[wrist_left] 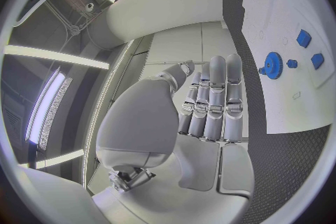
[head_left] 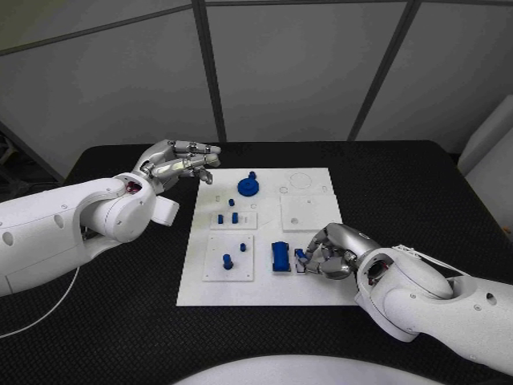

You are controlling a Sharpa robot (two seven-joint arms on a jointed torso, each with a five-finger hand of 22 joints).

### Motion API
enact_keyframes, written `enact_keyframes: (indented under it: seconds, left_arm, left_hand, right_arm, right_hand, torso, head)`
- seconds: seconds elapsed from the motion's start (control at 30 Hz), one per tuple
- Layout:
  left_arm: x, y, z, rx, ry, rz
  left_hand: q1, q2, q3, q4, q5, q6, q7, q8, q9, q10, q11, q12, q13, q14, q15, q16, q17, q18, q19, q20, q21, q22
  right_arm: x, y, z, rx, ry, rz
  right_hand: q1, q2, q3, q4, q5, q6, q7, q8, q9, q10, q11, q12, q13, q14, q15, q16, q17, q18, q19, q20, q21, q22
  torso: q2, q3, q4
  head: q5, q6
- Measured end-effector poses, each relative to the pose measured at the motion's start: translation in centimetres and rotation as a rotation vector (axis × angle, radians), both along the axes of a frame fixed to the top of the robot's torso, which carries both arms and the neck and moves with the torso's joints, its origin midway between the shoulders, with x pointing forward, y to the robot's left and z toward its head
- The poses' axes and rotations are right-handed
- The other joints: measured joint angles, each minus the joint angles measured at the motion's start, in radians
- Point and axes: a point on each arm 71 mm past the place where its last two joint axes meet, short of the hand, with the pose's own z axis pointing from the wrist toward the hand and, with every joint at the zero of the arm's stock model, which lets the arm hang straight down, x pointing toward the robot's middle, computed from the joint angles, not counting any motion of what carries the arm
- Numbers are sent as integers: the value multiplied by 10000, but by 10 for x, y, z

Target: Assemble the parts on the task board

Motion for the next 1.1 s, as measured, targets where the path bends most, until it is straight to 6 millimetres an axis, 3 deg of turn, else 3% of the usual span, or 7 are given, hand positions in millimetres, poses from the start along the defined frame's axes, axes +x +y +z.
enact_keyframes:
  seconds: [0.1, 0.27, 0.43, 0.67, 1.0, 1.1]
  left_arm:
    - [0, 0, 0, 4, 9, 1]
    - [0, 0, 0, 5, 22, -8]
    - [0, 1, 0, 8, 33, -12]
    - [-1, 1, 0, 14, 47, -12]
    - [-1, 1, 0, 22, 60, -9]
    - [-1, 2, 0, 24, 64, -7]
  left_hand:
    - [0, 0, 0, 0, 0, 0, 0, 0, 0, 0, 0, 0, 2, 0, 0, 0, 0, 0, 0, 0, 0, 0]
    - [0, 0, 0, 0, 0, 0, 0, 0, 0, 0, 0, 0, 2, 0, 0, 0, 1, 0, 0, 0, 0, 0]
    - [0, 0, 0, 0, 0, 0, 0, 0, 0, 0, 0, 0, 1, 0, 0, 0, 1, 0, 0, 0, 0, 1]
    - [0, 0, 0, 0, 0, 0, 0, 0, 0, 0, 0, 0, 0, 0, 0, 0, 1, 0, 0, 0, 0, 1]
    - [-6, 5, 0, 0, 0, 0, 0, 0, 0, -10, -10, 0, -1, 0, 0, 0, 2, 1, 0, 0, -2, 2]
    - [-45, 44, 0, 0, 0, 0, -1, 0, 0, -31, -31, 0, -2, 0, 0, 0, 2, 0, 0, 0, -40, 2]
  right_arm:
    - [1, 2, 0, 18, 55, 30]
    - [2, 2, -1, -9, 128, 37]
    - [2, 2, -2, -71, 227, 77]
    - [2, 3, -3, -138, 324, 159]
    - [2, 4, -5, -228, 425, 234]
    - [2, 3, -5, -247, 442, 241]
  right_hand:
    - [-104, -3, -39, 39, 33, 13, -11, 57, 246, 36, 36, 10, -1, 0, 1, 0, 0, -1, 0, 0, 0, 0]
    - [-324, 49, -131, 132, 35, 60, -55, 65, 328, 68, 4, 114, -1, 0, 1, 0, 0, -1, 0, 0, 0, 0]
    - [-671, 116, -324, 200, 403, 144, -138, 202, 433, 160, -16, 299, -1, -35, -35, 0, 0, -1, 0, 0, 0, 0]
    - [-751, 196, -442, 211, 412, 195, -188, 257, 495, 248, -33, 435, -1, -35, -34, 0, -1, 0, 38, -37, 36, 0]
    - [-1371, 230, -1003, 243, 408, 184, -241, 338, 576, 283, -67, 494, -2, -35, -34, 0, 0, 0, 1, -73, 36, 0]
    - [-1613, 296, -1226, 245, 135, 148, -212, 338, 591, 282, -68, 494, -2, -35, -34, 0, 8, 0, 1, -73, 36, 0]
  torso:
    - [0, 0, 0]
    - [-2, 0, -6]
    - [-8, 0, -8]
    - [-12, 0, -12]
    - [-12, 2, -12]
    - [-12, 2, -12]
  head:
    - [15, -13]
    - [31, -18]
    - [31, -35]
    - [25, -42]
    - [30, -33]
    - [32, -32]
